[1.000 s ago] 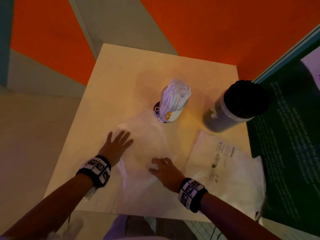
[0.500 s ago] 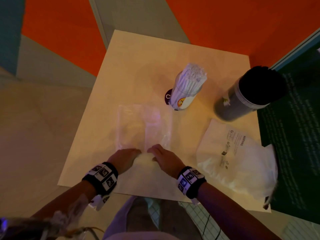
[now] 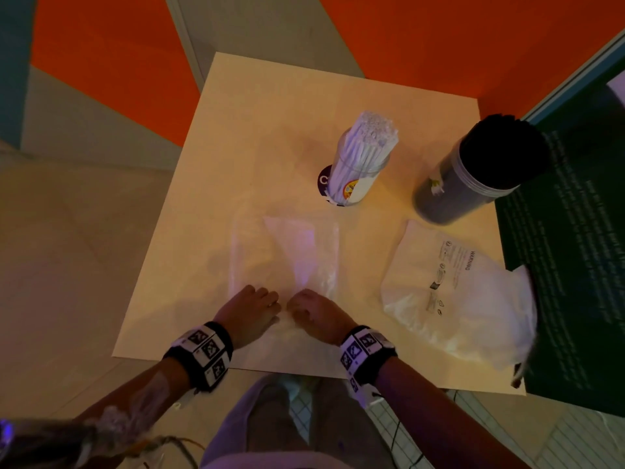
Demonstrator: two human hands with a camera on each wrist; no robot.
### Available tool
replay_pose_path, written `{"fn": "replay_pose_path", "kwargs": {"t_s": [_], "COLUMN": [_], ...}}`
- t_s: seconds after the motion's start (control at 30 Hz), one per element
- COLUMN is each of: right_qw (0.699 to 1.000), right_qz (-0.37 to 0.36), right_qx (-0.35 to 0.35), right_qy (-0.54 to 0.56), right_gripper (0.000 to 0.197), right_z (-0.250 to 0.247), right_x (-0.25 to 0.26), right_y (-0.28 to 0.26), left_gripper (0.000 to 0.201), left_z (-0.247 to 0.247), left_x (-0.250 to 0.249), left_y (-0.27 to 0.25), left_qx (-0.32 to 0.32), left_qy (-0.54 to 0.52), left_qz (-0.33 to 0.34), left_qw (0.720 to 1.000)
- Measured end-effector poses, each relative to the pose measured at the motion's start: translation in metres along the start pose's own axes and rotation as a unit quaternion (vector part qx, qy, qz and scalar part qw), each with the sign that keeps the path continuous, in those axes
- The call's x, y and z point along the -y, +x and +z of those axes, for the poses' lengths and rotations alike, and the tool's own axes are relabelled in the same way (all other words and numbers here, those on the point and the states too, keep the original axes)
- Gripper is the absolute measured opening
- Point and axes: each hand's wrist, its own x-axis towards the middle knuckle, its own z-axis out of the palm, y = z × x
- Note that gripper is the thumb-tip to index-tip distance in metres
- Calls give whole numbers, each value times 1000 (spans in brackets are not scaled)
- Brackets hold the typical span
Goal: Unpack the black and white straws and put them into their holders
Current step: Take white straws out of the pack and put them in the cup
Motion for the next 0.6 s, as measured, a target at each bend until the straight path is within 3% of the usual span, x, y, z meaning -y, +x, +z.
{"fn": "replay_pose_path", "kwargs": {"t_s": [0.07, 0.1, 0.17, 0.27, 0.37, 0.47, 0.53, 0.6], "right_qw": [994, 985, 973, 993, 997, 993, 992, 953], "right_qz": [-22, -42, -62, 1, 49, 45, -30, -68], "right_qx": [59, 66, 37, -36, -67, -66, -92, -91], "right_qy": [-89, -155, -219, -110, 9, 84, -75, -282], "right_gripper": [68, 73, 50, 22, 9, 10, 15, 30], "right_z": [9, 13, 18, 14, 5, -2, 3, 12], "right_x": [-6, -10, -14, -7, -4, -1, -2, -1], "right_y": [-8, -11, -14, -9, -5, -4, -8, -16], "left_gripper": [20, 29, 47, 52, 56, 45, 46, 36], "left_z": [-4, -1, -5, -13, -9, -1, 3, 8], "left_x": [1, 0, -3, -16, -34, -32, -21, -6], "left_y": [1, 3, 5, 1, -3, -5, -4, 2], "left_qx": [59, 66, 52, -5, -81, -67, -44, -11], "left_qy": [-22, -29, -36, -30, -20, -46, -121, -241], "left_qz": [-14, -13, -19, -5, 53, 51, 12, -65], "left_qw": [998, 997, 998, 1000, 995, 995, 992, 968]}}
